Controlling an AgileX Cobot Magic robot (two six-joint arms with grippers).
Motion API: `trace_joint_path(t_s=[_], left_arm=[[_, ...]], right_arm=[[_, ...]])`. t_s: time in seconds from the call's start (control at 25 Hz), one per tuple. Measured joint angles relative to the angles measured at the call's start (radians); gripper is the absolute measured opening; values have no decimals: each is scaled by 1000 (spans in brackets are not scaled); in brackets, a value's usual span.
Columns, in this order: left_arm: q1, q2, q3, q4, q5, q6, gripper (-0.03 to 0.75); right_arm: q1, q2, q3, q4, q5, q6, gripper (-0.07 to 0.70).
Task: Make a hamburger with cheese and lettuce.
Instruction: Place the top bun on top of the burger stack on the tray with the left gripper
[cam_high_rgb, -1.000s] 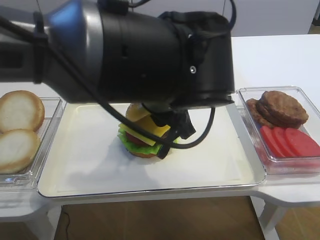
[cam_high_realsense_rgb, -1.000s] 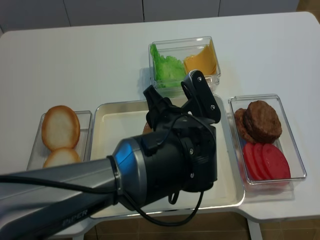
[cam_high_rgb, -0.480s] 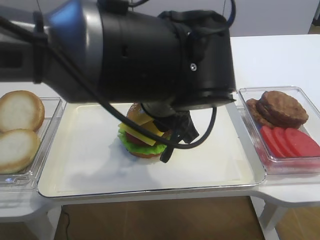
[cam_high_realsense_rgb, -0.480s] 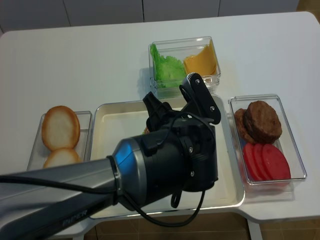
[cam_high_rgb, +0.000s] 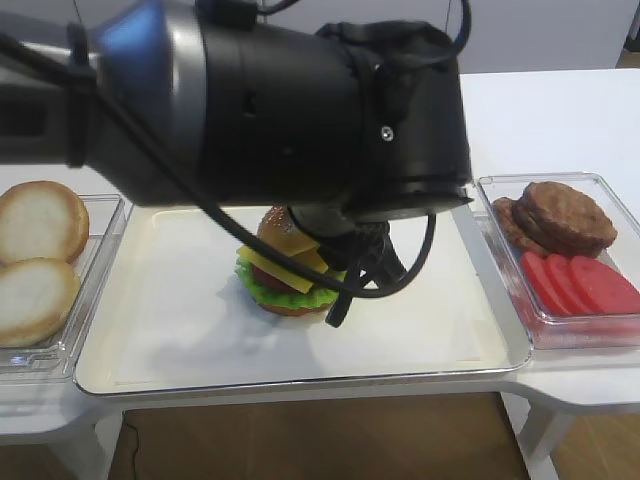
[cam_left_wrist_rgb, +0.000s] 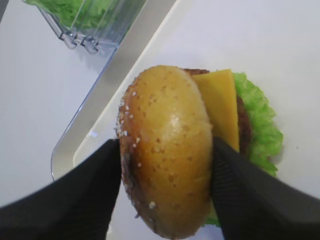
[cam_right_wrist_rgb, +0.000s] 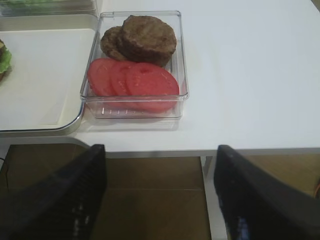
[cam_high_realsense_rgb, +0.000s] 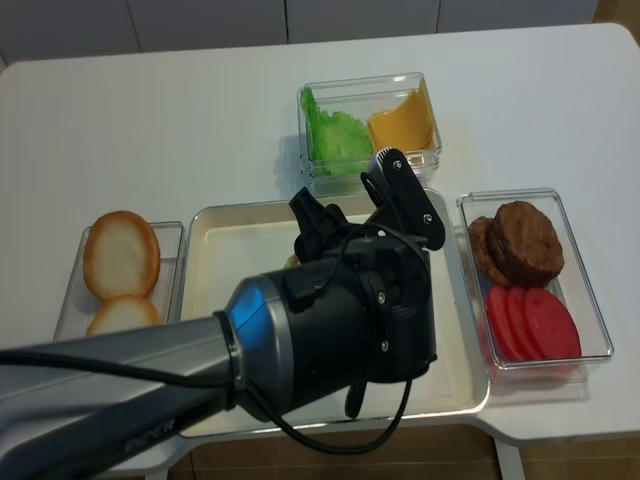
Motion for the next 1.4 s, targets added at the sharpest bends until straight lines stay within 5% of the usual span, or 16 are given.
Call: trace_joint_path(t_s=[1.4], left_arm=[[24,0,0,-54,-16,-19,533]], right_arm=[[0,0,0,0,0,0,508]])
